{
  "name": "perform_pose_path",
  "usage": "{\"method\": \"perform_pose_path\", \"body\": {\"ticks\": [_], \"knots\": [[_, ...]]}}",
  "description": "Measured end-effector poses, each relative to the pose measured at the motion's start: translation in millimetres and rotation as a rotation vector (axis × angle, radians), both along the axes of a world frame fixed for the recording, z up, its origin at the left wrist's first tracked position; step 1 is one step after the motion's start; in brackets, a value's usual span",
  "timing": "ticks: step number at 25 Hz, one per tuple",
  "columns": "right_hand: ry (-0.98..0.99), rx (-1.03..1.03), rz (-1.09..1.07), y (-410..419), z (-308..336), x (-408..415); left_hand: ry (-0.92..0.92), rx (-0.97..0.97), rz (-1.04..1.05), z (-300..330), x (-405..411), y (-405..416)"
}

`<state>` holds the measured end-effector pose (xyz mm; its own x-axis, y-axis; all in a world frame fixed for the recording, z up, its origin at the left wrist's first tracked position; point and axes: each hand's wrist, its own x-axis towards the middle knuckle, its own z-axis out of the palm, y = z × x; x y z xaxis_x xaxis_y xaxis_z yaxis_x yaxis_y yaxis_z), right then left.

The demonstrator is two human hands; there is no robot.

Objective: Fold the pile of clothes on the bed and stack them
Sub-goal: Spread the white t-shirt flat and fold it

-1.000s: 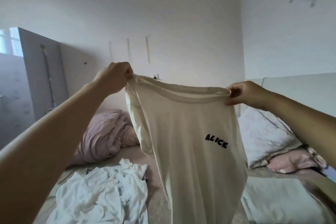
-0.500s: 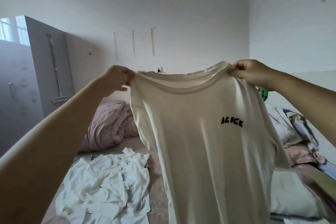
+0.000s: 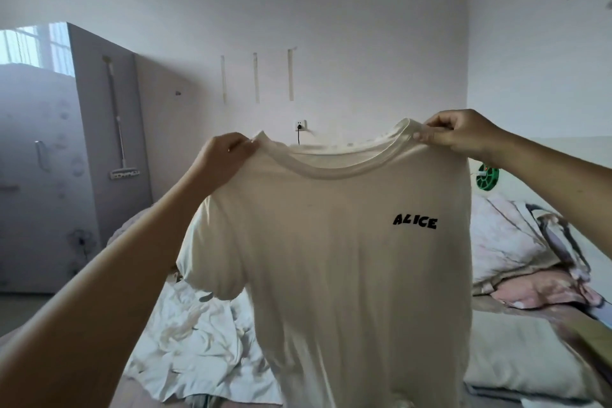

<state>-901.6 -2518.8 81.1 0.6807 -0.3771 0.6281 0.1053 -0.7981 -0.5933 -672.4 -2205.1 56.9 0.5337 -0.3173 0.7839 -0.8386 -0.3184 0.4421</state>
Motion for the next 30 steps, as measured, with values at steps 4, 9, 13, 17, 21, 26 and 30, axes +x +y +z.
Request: {"method": "perform_pose_path", "body": {"ticks": [4, 9, 13, 17, 21, 26, 30], "knots": [[0.036, 0.204, 0.199, 6, 14, -6, 0.104, -0.203, -0.084, 15, -4, 9], [-0.181, -0.304, -0.126, 15, 28, -2, -0.152, -0.181, -0.012, 31, -11, 22], [0.035, -0.521, -0.286, 22, 23, -4, -0.308, -0.032, 0.155, 30, -4, 32], [0.153, -0.650, -0.356, 24, 20, -10, -0.345, 0.204, 0.284, 25, 0, 25], [0.143, -0.597, -0.373, 22, 20, -16, -0.300, 0.292, 0.346, 29, -4, 30], [0.244, -0.523, -0.339, 17, 8, -10, -0.229, 0.431, 0.207, 14, 0, 20], [0.188, -0.426, -0.229, 9, -3, 3, -0.108, 0.437, 0.181, 13, 8, 18]]}}
